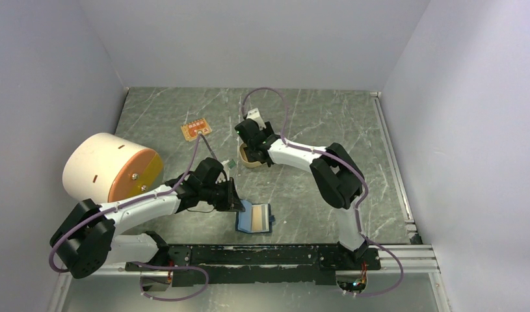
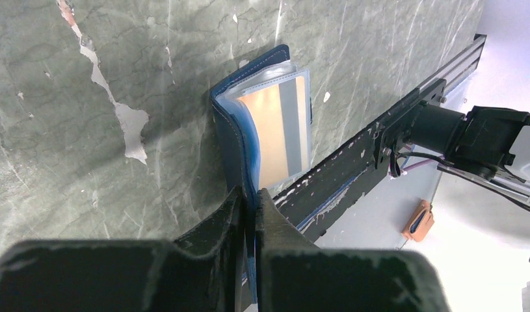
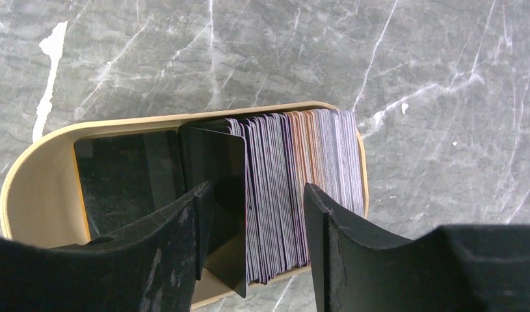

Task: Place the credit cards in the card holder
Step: Pick up the credit card from the storage box.

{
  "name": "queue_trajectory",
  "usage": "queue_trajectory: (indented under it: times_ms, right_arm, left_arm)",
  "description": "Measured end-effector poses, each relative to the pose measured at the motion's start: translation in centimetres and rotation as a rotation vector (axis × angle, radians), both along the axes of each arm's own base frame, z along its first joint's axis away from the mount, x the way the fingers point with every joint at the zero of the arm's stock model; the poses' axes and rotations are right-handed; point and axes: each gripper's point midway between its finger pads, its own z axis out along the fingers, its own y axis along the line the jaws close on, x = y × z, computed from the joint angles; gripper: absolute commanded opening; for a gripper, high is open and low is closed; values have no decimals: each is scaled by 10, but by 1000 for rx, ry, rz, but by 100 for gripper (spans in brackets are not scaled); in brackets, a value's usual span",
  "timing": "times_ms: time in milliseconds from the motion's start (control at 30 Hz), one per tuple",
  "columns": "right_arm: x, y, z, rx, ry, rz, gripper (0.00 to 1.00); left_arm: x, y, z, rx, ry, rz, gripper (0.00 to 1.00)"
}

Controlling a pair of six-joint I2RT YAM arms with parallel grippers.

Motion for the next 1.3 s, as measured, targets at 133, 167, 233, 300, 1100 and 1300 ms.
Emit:
queue_trajectory:
  times_ms: [133, 167, 233, 300, 1100, 1300]
  right_arm:
    - [0, 0, 3, 4, -6, 0, 51]
    - [0, 0, 4, 4, -7, 0, 50]
    - [0, 0, 6, 8, -10, 0, 48]
    - [0, 1, 6, 9, -11, 0, 46]
    - [-4, 19, 24, 117, 0, 58, 0]
    - [-22, 32, 56, 266, 19, 123, 0]
  left_arm:
    - [0, 0, 0, -1, -1, 0, 9]
    - [0, 0, 0, -1, -1, 0, 9]
    - [0, 0, 1, -2, -3, 0, 9]
    - [0, 0, 2, -5, -5, 0, 9]
    - [1, 0, 3, -7, -9, 1, 9]
    - [2, -1, 3, -9, 1, 20, 9]
